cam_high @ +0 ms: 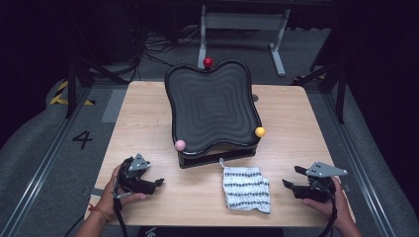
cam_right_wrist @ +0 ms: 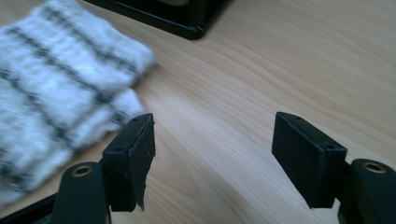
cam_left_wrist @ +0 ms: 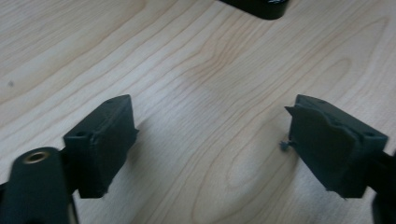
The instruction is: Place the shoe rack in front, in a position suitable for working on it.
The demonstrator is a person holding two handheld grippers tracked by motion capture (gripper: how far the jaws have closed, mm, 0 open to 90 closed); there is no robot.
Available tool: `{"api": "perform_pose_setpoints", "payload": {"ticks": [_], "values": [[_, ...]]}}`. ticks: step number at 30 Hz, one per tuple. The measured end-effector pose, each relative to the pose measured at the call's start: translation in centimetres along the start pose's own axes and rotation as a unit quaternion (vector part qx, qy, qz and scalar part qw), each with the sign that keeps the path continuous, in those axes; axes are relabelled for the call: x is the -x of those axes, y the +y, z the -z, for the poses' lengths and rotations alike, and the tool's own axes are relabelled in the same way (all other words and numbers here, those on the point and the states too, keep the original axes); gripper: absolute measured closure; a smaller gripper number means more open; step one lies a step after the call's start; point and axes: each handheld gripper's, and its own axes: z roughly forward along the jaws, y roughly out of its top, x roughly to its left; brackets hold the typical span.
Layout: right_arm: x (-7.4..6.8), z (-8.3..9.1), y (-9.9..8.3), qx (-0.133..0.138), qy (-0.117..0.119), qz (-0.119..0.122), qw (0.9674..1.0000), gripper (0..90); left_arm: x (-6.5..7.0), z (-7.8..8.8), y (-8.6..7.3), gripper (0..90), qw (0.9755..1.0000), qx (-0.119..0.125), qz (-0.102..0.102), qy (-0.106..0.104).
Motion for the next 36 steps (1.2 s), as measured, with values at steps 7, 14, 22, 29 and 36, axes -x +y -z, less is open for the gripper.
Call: {"api": "perform_pose_setpoints", "payload": {"ticks": [7, 14, 22, 29, 36], "values": [[-4.3, -1.6, 3.0, -0.001, 0.048, 0.071, 0.9963, 32.9, 0.8, -0.5, 1.2, 23.7, 0.9993, 0.010, -0.030, -0.017], [-7.2, -4.7, 4.4, -0.031, 0.091, 0.103, 0.9900, 32.7, 1.2, -0.7, 2.7, 30.6, 0.9978, 0.043, -0.038, -0.033], [-8.7, -7.3, 4.5, -0.058, 0.097, 0.122, 0.9860, 28.7, 2.3, -1.6, 4.5, 34.1, 0.9956, 0.063, -0.055, -0.041], [-8.0, -7.8, 3.5, -0.058, 0.083, 0.086, 0.9912, 16.0, 2.5, -2.5, 5.4, 35.4, 0.9952, 0.067, -0.057, -0.044], [-7.2, -7.9, 3.1, -0.057, 0.102, 0.053, 0.9917, 15.8, 2.2, -2.9, 6.1, 41.0, 0.9940, 0.084, -0.053, -0.046]]}}
